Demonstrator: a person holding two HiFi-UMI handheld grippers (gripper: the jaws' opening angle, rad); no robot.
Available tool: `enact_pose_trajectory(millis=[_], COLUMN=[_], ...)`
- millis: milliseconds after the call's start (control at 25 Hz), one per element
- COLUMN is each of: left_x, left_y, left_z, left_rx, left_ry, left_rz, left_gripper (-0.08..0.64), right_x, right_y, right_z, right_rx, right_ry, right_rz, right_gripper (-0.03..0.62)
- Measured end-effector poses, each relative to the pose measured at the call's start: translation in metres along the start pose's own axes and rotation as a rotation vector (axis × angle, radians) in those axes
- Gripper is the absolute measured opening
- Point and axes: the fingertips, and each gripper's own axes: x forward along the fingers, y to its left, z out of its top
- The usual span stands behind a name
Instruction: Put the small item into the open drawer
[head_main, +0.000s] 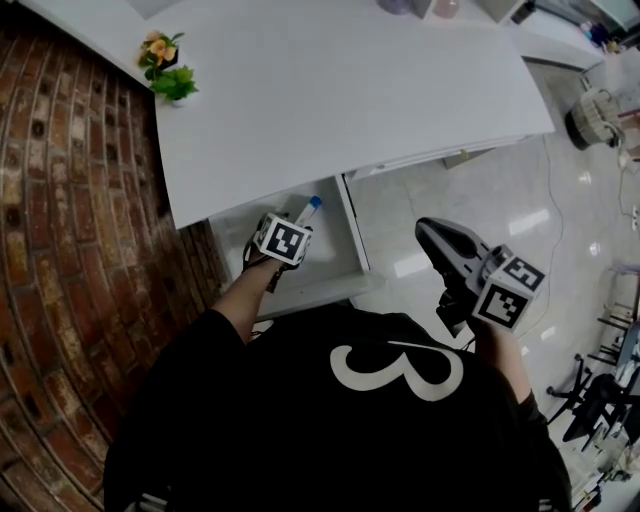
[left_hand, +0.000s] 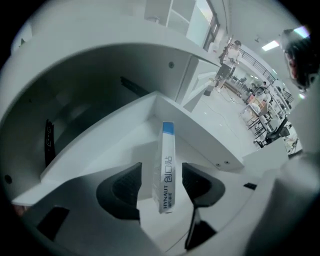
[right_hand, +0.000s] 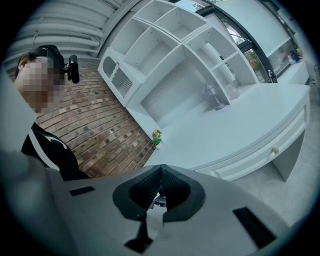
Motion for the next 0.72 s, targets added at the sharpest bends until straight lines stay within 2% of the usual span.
enact_pose_trajectory(millis=[120, 280, 440, 560, 720], left_x=[-0.016, -0.050, -0.097, -0.136, -0.190], left_y=[-0.008, -0.023, -0.033, -0.039, -0.053], left_z=[-0.001, 0.012, 0.027, 0.040, 0.056], left_rx=[-0.020, -0.084, -0.151, -0.205, -0.278], left_ry=[-0.032, -0.172, -0.292, -0.404, -0.554], left_rz=[-0.057, -0.133, -0.160, -0.188, -0.266], left_gripper=[0.265, 0.267, 0.267, 0.222, 0.158], right_x=[0.004, 0.010, 0.012, 0.010, 0.004], right_y=[0.011, 0.026, 0.041, 0.057, 0.074], right_z=[-0.002, -0.005, -0.003, 0.001, 0.003], right_rx=[-0.017, -0.035, -0.045, -0.070, -0.088], right_ry=[0.008, 0.014, 0.011, -0.007, -0.019], right_rz=[0.034, 0.087, 0.118, 0.147, 0.176], right_gripper=[0.006, 0.009, 0.009, 0.009, 0.009])
